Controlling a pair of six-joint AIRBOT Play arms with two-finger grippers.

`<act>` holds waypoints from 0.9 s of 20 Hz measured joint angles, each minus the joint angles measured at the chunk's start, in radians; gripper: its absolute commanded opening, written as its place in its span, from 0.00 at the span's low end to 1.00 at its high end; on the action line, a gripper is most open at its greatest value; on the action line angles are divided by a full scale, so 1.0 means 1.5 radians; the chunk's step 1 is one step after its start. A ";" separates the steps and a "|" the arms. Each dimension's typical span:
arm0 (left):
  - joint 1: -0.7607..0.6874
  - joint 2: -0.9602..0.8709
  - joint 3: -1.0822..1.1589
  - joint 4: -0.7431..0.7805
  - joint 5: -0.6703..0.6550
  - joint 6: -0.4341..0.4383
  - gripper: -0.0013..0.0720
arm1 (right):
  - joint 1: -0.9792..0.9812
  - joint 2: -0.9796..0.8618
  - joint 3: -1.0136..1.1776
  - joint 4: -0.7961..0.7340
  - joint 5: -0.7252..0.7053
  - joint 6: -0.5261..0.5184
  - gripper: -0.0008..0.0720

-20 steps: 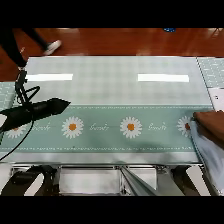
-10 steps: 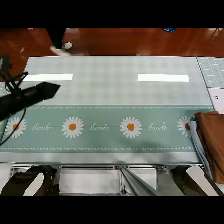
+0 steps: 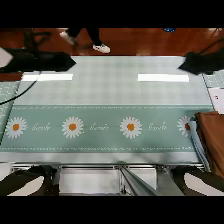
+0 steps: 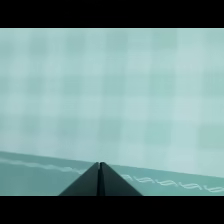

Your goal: Fold the shirts.

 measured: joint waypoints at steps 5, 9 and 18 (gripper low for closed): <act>-0.023 -0.083 0.022 0.139 -0.093 -0.073 0.04 | 0.087 -0.086 0.003 -0.165 0.045 0.067 0.06; -0.027 -0.099 0.025 0.172 -0.118 -0.091 0.04 | 0.098 -0.099 0.004 -0.198 0.061 0.082 0.06; -0.030 -0.105 0.026 0.187 -0.131 -0.098 0.04 | 0.102 -0.104 0.004 -0.217 0.068 0.089 0.06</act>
